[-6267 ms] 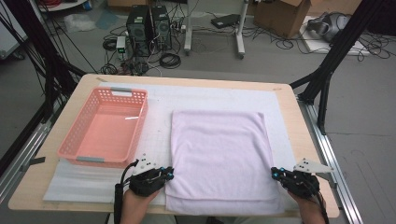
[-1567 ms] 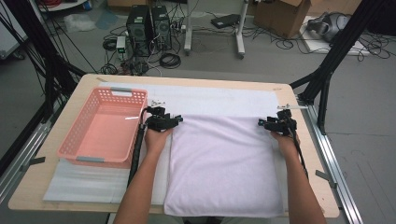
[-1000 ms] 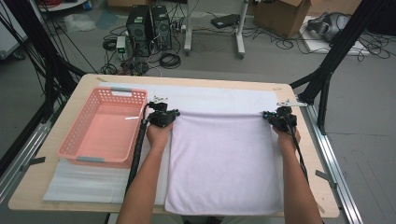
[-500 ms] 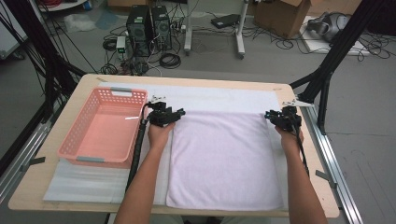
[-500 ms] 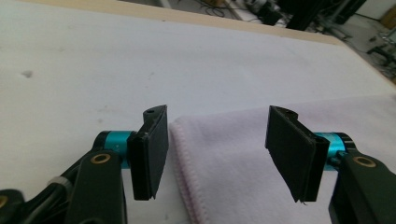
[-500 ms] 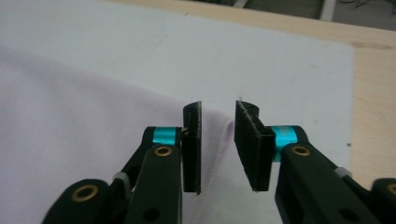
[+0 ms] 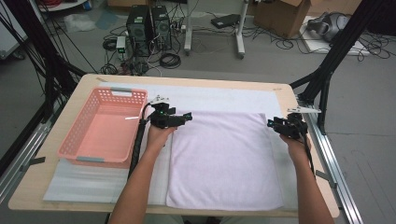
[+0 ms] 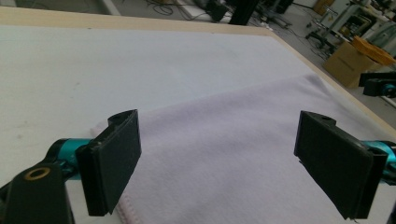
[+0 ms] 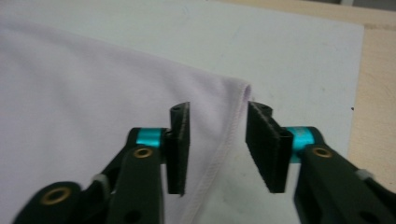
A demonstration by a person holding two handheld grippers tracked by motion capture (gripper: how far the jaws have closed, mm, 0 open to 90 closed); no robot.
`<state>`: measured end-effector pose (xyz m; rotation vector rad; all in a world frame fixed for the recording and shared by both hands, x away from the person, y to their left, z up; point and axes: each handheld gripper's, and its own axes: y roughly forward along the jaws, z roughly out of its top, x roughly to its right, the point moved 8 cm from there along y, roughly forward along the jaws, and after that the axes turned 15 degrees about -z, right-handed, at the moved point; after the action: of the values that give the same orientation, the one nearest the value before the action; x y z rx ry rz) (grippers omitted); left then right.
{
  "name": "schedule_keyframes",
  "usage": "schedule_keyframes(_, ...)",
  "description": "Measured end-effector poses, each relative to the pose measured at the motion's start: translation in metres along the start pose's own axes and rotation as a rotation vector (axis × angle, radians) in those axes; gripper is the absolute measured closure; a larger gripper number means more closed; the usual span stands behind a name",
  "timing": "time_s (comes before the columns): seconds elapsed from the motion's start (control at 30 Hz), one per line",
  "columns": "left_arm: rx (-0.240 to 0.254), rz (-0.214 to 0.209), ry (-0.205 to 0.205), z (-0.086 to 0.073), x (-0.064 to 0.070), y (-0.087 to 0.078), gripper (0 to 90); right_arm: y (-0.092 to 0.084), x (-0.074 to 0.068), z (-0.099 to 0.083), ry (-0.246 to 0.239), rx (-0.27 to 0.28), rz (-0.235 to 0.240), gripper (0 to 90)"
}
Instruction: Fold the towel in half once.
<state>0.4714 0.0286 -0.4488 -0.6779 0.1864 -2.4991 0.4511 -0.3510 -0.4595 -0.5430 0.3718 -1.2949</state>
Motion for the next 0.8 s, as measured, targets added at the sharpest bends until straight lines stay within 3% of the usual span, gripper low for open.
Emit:
schedule_keyframes(0.07, 0.03, -0.015, 0.018, 0.002, 0.006, -0.004, 15.6, -0.013, -0.001, -0.003, 0.005, 0.023, 0.014, 47.9)
schedule_keyframes(0.3, 0.062, -0.038, 0.03, -0.002, 0.019, -0.014, 17.9, -0.047, -0.008, -0.02, -0.032, 0.074, 0.048, 31.3)
schedule_keyframes(0.4, 0.074, -0.022, 0.064, -0.003, 0.021, -0.018, 16.9, -0.049, -0.012, -0.028, -0.041, 0.07, 0.041, 27.9)
schedule_keyframes(0.53, 0.078, -0.045, 0.095, -0.005, 0.024, -0.019, 15.9, -0.046, -0.013, -0.034, -0.063, 0.056, 0.036, 27.8)
schedule_keyframes(0.6, 0.047, -0.035, 0.114, -0.007, 0.025, -0.02, 15.9, -0.047, -0.014, -0.034, -0.061, 0.06, 0.045, 27.7)
schedule_keyframes(0.7, 0.008, -0.023, 0.112, -0.011, 0.026, -0.021, 16.8, -0.046, -0.016, -0.035, -0.081, 0.053, 0.044, 26.9)
schedule_keyframes(0.8, 0.007, -0.021, 0.109, -0.01, 0.03, -0.022, 18.8, -0.046, -0.018, -0.035, -0.082, 0.052, 0.048, 26.6)
